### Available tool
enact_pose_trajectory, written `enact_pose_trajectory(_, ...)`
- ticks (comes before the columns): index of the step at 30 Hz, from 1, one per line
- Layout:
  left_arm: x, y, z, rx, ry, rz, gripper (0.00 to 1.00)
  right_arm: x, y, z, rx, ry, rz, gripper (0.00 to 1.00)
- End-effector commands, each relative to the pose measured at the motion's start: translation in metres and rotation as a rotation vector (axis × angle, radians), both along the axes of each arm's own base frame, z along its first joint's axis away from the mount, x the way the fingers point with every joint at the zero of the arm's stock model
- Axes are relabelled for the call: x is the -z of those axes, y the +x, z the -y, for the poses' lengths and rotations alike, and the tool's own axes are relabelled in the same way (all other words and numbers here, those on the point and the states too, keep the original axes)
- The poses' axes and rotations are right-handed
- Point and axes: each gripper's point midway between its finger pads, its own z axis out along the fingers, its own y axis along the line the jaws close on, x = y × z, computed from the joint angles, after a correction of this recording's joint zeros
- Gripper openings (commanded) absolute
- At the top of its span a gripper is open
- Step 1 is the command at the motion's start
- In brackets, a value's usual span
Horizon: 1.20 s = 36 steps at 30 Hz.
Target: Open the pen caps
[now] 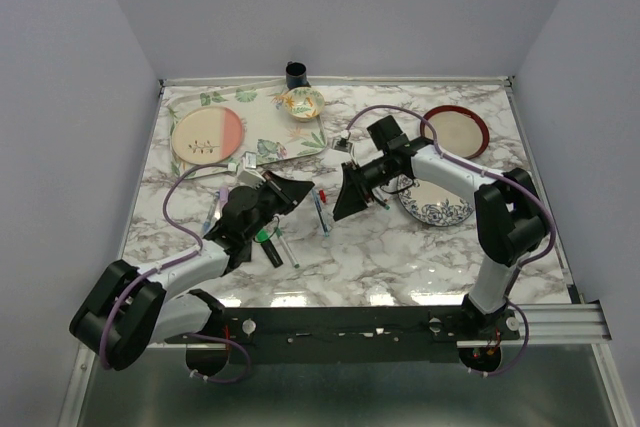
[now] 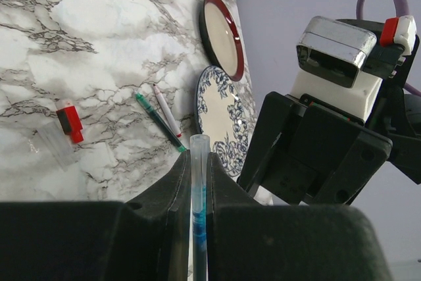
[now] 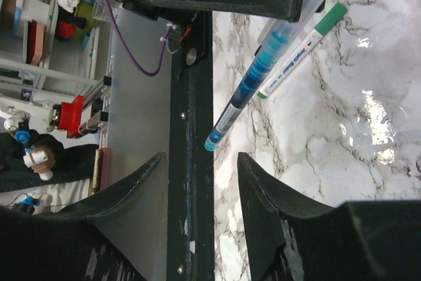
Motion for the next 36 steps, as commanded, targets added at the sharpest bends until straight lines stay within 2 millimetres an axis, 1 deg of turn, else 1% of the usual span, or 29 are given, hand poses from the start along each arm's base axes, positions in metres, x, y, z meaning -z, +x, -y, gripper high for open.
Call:
enact_pose_trajectory(1, -0.006, -0.001, 0.007, 0.012, -0.004, 0.038, 0.0, 0.006, -0.003, -0.005, -0.009, 0.0, -0.04, 0.55)
enact_pose_trajectory(3, -0.008, -0.003, 0.013, 0.027, -0.009, 0.04, 0.0, 0.008, -0.003, -0.007, -0.001, -0.011, -0.044, 0.55)
enact_pose_trajectory(6, -0.012, 0.001, 0.016, 0.004, -0.016, 0.047, 0.0, 0.012, -0.002, -0.01, 0.015, -0.03, -0.044, 0.55)
enact_pose_trajectory(12, -0.016, 0.0, 0.024, -0.014, -0.03, 0.052, 0.0, 0.025, 0.009, -0.012, 0.073, -0.083, -0.017, 0.55)
enact_pose_trajectory(13, -0.016, 0.0, 0.024, -0.019, -0.032, 0.051, 0.0, 0.027, 0.009, -0.012, 0.086, -0.097, -0.041, 0.55)
enact_pose_trajectory(17, -0.014, 0.001, 0.022, -0.058, -0.029, 0.037, 0.0, 0.03, 0.005, -0.015, 0.079, -0.1, -0.067, 0.54)
enact_pose_trajectory(18, -0.01, 0.003, 0.019, -0.084, -0.021, 0.027, 0.0, 0.03, 0.004, -0.016, 0.075, -0.1, -0.07, 0.53)
enact_pose_trajectory(21, -0.008, 0.004, 0.011, -0.135, -0.028, 0.015, 0.0, 0.031, -0.001, -0.02, 0.059, -0.103, -0.075, 0.51)
enact_pose_trajectory(24, -0.008, 0.004, 0.004, -0.164, -0.028, 0.013, 0.0, 0.031, -0.006, -0.023, 0.042, -0.109, -0.078, 0.44)
enact_pose_trajectory(25, -0.008, 0.004, 0.002, -0.177, -0.027, 0.012, 0.0, 0.032, -0.006, -0.024, 0.041, -0.114, -0.079, 0.31)
enact_pose_trajectory(26, -0.009, 0.003, -0.001, -0.183, -0.03, 0.016, 0.0, 0.033, -0.007, -0.024, 0.038, -0.12, -0.08, 0.21)
enact_pose_trajectory(27, -0.009, 0.003, -0.002, -0.184, -0.029, 0.018, 0.0, 0.032, -0.005, -0.025, 0.037, -0.118, -0.073, 0.09)
enact_pose_trajectory(28, -0.01, 0.002, -0.002, -0.184, -0.03, 0.021, 0.0, 0.033, -0.005, -0.025, 0.039, -0.127, -0.071, 0.01)
enact_pose_trajectory(30, -0.009, 0.0, -0.001, -0.171, -0.027, 0.021, 0.0, 0.033, -0.005, -0.024, 0.038, -0.133, -0.071, 0.01)
enact_pose_trajectory(32, -0.006, -0.004, 0.003, -0.138, -0.015, 0.025, 0.17, 0.029, -0.006, -0.024, 0.033, -0.121, -0.065, 0.01)
enact_pose_trajectory(33, -0.01, -0.005, 0.006, -0.121, -0.031, 0.046, 0.25, 0.026, -0.006, -0.024, 0.031, -0.117, -0.059, 0.01)
enact_pose_trajectory(34, -0.009, -0.007, 0.006, -0.112, -0.035, 0.047, 0.36, 0.024, -0.007, -0.024, 0.029, -0.111, -0.06, 0.0)
enact_pose_trajectory(35, -0.002, -0.009, 0.008, -0.094, -0.028, 0.035, 0.4, 0.022, -0.006, -0.024, 0.028, -0.103, -0.052, 0.01)
enact_pose_trajectory(36, -0.004, -0.01, 0.01, -0.083, -0.036, 0.042, 0.43, 0.021, -0.007, -0.024, 0.025, -0.102, -0.051, 0.01)
